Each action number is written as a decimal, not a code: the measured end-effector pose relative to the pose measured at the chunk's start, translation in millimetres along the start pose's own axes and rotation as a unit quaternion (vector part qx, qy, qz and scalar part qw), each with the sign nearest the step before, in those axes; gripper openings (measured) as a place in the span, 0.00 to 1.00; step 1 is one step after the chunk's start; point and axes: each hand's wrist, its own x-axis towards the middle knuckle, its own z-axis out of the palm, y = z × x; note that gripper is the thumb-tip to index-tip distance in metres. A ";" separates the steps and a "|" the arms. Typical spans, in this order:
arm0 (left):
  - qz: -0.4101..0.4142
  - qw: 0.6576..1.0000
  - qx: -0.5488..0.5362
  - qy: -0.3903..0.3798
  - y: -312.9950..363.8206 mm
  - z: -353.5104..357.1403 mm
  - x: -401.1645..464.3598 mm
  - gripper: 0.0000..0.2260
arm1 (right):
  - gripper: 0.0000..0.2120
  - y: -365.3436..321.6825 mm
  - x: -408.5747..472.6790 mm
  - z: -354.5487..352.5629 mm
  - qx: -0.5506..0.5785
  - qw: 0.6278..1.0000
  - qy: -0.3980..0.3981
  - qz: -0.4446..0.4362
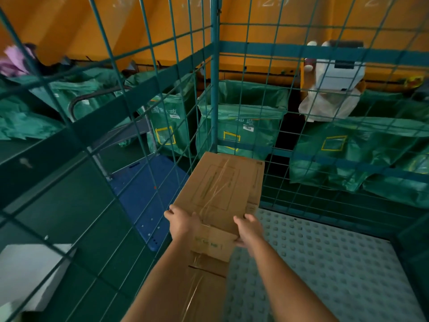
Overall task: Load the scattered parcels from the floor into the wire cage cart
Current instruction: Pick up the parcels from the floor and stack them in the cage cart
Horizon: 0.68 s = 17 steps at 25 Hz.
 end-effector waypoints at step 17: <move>-0.065 0.998 -0.005 0.021 -25.6 -9.8 -10.6 0.34 | 0.22 5.7 -24.8 9.6 -0.089 0.996 -0.023 0.003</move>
